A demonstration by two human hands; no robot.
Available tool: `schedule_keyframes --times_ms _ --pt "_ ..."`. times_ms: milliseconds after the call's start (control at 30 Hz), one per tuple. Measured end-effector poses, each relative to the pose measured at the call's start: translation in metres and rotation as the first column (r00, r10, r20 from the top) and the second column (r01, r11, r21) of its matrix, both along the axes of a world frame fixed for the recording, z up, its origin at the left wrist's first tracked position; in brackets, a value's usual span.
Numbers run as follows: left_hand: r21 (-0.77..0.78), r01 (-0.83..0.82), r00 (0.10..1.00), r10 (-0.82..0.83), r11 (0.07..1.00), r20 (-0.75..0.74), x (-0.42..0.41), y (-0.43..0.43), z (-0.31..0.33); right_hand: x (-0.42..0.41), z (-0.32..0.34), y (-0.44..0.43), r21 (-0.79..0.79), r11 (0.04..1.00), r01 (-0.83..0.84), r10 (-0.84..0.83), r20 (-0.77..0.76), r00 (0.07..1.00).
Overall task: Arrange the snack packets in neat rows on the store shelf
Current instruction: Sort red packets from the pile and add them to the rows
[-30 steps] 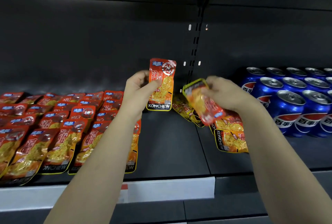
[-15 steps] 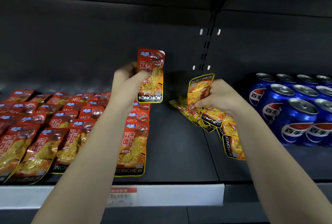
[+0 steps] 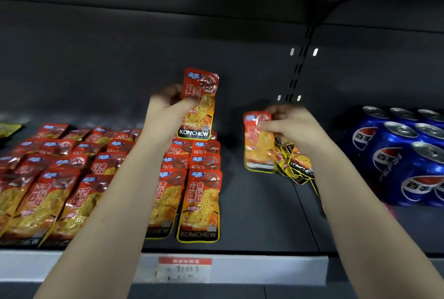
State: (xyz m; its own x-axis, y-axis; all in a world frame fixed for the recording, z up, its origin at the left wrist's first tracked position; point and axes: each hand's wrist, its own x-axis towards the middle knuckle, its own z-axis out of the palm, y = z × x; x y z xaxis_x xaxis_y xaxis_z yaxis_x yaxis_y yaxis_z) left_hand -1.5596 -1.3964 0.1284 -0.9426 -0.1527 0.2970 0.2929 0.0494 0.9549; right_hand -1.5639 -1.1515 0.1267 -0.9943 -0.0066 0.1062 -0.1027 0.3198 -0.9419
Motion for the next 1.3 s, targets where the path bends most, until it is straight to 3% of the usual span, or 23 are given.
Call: schedule_keyframes --times_ms 167,400,467,700,900,1033,1300 --pt "-0.044 -0.005 1.000 0.006 0.999 0.011 -0.005 -0.008 -0.002 -0.009 -0.015 -0.015 -0.095 0.995 0.035 -0.028 0.074 0.997" --pt "-0.082 0.036 0.999 -0.035 0.996 0.005 -0.009 -0.014 -0.008 -0.024 -0.038 -0.038 0.297 0.948 0.112 -0.127 0.033 0.991" --pt "-0.096 0.036 0.999 -0.036 0.995 0.006 -0.010 -0.016 -0.015 -0.026 -0.042 -0.041 0.336 0.935 0.114 -0.134 0.035 0.990" --pt "-0.092 0.023 0.999 -0.020 0.996 0.032 -0.010 -0.020 -0.025 -0.028 -0.042 -0.043 0.264 0.963 0.047 -0.065 0.061 0.996" --pt "-0.243 -0.008 1.000 0.008 0.970 -0.002 -0.010 -0.021 -0.030 -0.029 -0.036 -0.046 0.266 0.963 0.032 -0.050 0.059 0.997" --pt "-0.324 -0.030 0.999 0.021 0.946 -0.031 -0.009 -0.023 -0.030 -0.029 -0.043 -0.052 0.167 0.986 0.015 -0.034 0.110 0.993" --pt "-0.358 -0.077 0.996 0.055 0.930 -0.069 -0.010 -0.024 -0.031 -0.030 -0.055 -0.056 0.130 0.991 -0.015 0.003 0.088 0.996"
